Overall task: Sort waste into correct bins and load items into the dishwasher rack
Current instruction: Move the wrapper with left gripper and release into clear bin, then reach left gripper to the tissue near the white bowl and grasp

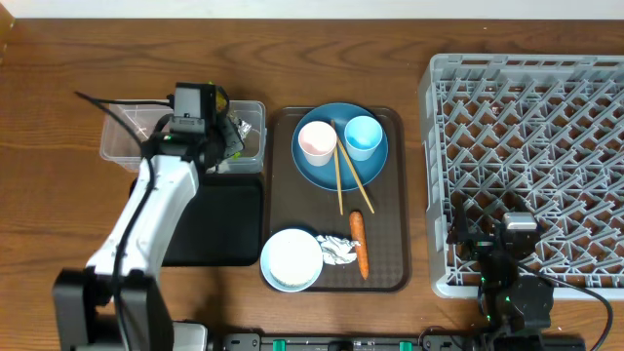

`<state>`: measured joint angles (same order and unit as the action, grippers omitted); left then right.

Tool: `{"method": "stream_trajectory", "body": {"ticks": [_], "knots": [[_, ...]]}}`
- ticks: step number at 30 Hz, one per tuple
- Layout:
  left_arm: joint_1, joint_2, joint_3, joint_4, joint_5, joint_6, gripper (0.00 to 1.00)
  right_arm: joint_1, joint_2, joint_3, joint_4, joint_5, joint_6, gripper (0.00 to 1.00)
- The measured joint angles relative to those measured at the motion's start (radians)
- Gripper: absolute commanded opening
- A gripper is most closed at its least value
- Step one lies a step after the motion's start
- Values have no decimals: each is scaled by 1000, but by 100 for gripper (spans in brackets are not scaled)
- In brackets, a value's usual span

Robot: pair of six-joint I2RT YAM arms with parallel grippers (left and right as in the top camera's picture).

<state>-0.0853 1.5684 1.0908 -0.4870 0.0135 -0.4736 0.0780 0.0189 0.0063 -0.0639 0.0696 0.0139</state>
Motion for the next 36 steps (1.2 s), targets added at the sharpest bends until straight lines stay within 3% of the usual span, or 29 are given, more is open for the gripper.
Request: {"method": "stream_trajectory", "body": {"ticks": [1,2,7,13,17,24,30,36], "knots": [[2,11,0,0,-9,1,22,0,0,0,0,0,0,99],[4,17,0,2,-16,3,37,0,0,0,0,0,0,99],[19,21,0,7,-38,-8,68,0,0,0,0,0,0,99],[20,-23,0,11,-40,-14,80,0,0,0,0,0,0,99],[20,-129,0,-50,22,1,98,0,0,0,0,0,0,99],[19,-367,4,-323,237,2,99,0,0,0,0,0,0,99],[-13,-432,4,-572,304,13,90,0,0,0,0,0,0,99],[-155,-430,-32,-636,325,65,86,0,0,0,0,0,0,99]]}}
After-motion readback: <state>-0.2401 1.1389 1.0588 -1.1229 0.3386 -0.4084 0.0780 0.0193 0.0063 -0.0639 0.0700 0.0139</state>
